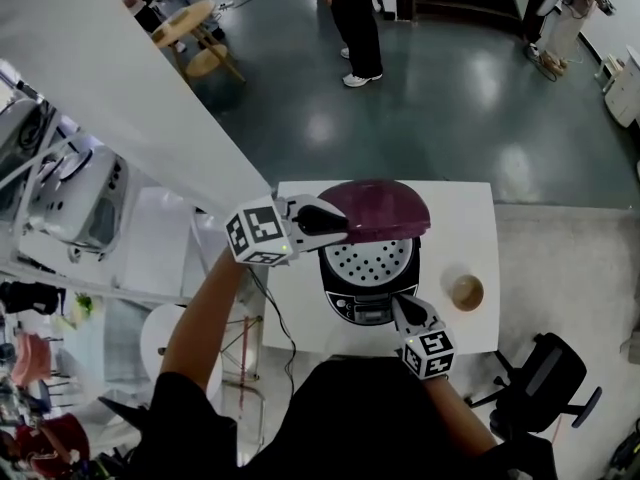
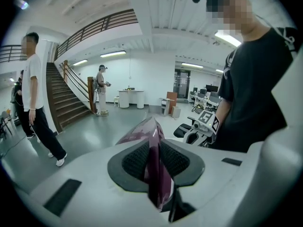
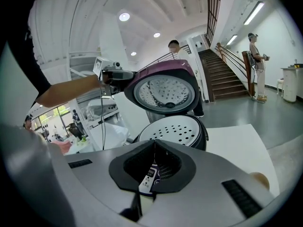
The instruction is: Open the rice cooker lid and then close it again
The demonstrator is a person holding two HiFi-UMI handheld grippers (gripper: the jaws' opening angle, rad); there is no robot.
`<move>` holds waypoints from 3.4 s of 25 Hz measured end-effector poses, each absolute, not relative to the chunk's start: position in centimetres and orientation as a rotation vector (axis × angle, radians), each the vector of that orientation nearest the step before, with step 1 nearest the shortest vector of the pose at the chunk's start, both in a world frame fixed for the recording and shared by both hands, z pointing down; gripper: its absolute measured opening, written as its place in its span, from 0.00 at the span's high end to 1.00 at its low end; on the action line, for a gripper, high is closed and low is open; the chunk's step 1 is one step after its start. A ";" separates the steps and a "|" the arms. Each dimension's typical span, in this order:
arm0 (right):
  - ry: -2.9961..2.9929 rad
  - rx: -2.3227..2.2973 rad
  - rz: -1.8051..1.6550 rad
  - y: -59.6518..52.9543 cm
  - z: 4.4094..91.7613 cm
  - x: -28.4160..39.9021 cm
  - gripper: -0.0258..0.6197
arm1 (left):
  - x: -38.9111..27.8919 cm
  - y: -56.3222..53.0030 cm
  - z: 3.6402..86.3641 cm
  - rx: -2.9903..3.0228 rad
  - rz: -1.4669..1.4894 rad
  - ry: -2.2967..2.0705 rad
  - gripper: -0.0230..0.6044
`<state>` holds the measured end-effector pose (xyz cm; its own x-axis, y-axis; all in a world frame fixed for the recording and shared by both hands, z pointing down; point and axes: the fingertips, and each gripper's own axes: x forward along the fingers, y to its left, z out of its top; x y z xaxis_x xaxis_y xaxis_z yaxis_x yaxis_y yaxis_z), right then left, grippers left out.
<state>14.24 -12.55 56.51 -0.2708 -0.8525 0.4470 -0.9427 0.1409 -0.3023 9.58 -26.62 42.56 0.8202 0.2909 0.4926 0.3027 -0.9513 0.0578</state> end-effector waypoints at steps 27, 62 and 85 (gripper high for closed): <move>-2.184 1.836 0.830 -10.0 57.2 13.8 0.96 | 8.1 -20.8 48.3 -2.851 -0.936 -0.492 0.86; -2.178 1.792 0.883 -8.5 59.2 13.0 0.96 | 7.4 -17.4 54.4 -2.771 -1.115 -0.485 0.86; -2.163 1.781 0.904 -9.5 60.0 14.1 0.96 | 7.1 -16.7 58.4 -2.805 -1.172 -0.499 0.94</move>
